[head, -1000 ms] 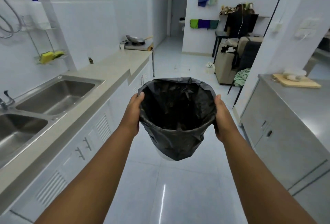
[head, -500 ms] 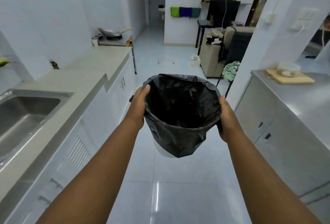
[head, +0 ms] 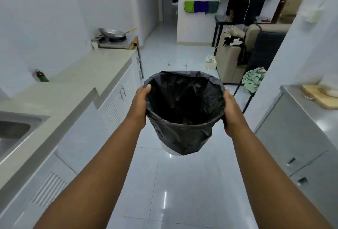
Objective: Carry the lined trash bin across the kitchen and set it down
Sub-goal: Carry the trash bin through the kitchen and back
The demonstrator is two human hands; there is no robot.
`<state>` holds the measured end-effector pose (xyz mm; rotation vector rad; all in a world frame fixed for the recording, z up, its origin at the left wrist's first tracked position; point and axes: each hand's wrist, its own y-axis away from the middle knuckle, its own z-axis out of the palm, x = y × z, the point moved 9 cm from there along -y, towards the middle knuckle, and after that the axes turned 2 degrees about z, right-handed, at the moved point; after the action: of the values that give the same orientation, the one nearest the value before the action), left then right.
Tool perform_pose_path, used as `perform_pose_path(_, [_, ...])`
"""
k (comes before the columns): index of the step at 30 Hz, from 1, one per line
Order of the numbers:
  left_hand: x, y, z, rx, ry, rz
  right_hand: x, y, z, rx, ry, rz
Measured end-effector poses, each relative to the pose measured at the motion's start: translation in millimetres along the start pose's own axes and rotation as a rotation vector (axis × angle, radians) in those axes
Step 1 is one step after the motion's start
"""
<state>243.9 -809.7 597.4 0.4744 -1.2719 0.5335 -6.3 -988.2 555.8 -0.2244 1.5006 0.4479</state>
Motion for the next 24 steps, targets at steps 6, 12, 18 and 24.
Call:
perform_pose_path(6, [-12,-111,37,0.024,-0.004,0.000,-15,-125,-11,-0.013,0.002,0.016])
perform_pose_path(12, [-31,-227,49,0.032,0.000,-0.010,-10,-237,3,-0.027,0.017,0.054])
perform_pose_path(18, [-34,-397,62,-0.013,0.020,-0.012,-21,-374,19,0.035,0.005,0.048])
perform_pose_path(24, [-26,-549,93,-0.086,0.043,-0.004,-54,-508,22,0.107,0.002,0.025])
